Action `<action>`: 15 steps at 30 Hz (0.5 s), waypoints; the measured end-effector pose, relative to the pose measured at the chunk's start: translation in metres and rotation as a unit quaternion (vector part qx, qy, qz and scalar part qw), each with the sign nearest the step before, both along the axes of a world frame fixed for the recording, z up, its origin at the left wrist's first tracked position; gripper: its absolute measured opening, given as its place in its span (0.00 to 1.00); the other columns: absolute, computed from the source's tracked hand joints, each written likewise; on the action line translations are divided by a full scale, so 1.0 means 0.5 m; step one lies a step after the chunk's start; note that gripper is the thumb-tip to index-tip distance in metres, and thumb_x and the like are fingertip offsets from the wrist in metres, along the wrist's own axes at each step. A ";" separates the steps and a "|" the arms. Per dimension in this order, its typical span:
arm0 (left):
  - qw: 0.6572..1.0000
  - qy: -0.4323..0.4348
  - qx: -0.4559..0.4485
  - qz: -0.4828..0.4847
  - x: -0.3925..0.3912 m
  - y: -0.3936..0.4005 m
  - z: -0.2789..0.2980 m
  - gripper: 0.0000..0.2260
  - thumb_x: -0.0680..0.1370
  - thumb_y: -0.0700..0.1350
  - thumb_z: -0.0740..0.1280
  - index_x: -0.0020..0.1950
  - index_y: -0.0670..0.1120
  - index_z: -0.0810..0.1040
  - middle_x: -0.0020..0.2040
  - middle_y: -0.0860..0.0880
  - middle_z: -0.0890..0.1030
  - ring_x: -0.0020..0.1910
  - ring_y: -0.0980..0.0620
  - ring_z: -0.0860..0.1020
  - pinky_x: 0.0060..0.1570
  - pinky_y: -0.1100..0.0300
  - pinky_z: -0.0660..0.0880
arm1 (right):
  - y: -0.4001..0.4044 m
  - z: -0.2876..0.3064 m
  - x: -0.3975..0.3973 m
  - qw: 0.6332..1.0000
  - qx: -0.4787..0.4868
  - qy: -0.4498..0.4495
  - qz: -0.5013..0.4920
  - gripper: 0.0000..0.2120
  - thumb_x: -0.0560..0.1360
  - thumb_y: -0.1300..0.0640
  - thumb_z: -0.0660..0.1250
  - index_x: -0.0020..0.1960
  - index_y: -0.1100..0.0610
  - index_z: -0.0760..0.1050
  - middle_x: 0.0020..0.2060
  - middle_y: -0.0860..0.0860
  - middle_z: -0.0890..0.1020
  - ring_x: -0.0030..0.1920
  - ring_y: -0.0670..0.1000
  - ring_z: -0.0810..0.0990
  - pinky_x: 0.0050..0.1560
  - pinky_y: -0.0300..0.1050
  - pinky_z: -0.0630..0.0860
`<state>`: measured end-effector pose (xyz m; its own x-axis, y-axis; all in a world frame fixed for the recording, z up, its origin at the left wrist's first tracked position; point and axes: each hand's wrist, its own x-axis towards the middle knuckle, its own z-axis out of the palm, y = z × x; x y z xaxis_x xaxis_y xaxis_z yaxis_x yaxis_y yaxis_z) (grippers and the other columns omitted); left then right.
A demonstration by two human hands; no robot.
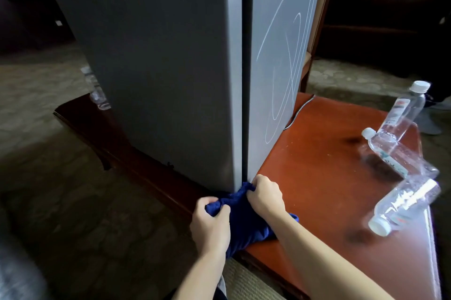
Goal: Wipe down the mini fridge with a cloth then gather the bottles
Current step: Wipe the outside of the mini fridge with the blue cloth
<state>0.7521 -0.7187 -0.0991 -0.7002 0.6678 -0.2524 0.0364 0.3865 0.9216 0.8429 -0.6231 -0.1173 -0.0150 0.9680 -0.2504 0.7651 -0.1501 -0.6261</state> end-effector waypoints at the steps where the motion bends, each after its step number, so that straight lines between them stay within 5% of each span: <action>1: 1.000 0.001 -0.003 -0.002 -0.003 -0.002 -0.002 0.08 0.74 0.40 0.71 0.50 0.49 0.77 0.47 0.50 0.79 0.45 0.50 0.78 0.43 0.58 0.72 | 0.004 0.001 -0.001 1.000 -0.016 -0.003 0.002 0.10 0.73 0.57 0.61 0.53 0.57 0.73 0.47 0.55 0.76 0.49 0.61 0.77 0.44 0.46 0.71; 10: 0.999 -0.019 -0.029 0.035 -0.009 -0.060 0.002 0.06 0.74 0.45 0.70 0.49 0.46 0.78 0.47 0.46 0.81 0.46 0.45 0.77 0.46 0.57 0.69 | -0.041 0.019 0.015 0.987 -0.065 0.027 0.147 0.03 0.72 0.59 0.65 0.45 0.53 0.74 0.48 0.54 0.80 0.51 0.56 0.78 0.45 0.39 0.67; 15: 0.999 0.010 -0.010 -0.033 0.008 -0.034 0.016 0.05 0.73 0.42 0.70 0.48 0.48 0.78 0.45 0.49 0.81 0.46 0.47 0.78 0.45 0.59 0.71 | -0.039 0.018 0.065 0.997 -0.019 0.068 0.019 0.04 0.73 0.56 0.67 0.46 0.56 0.76 0.47 0.56 0.81 0.47 0.56 0.77 0.43 0.41 0.70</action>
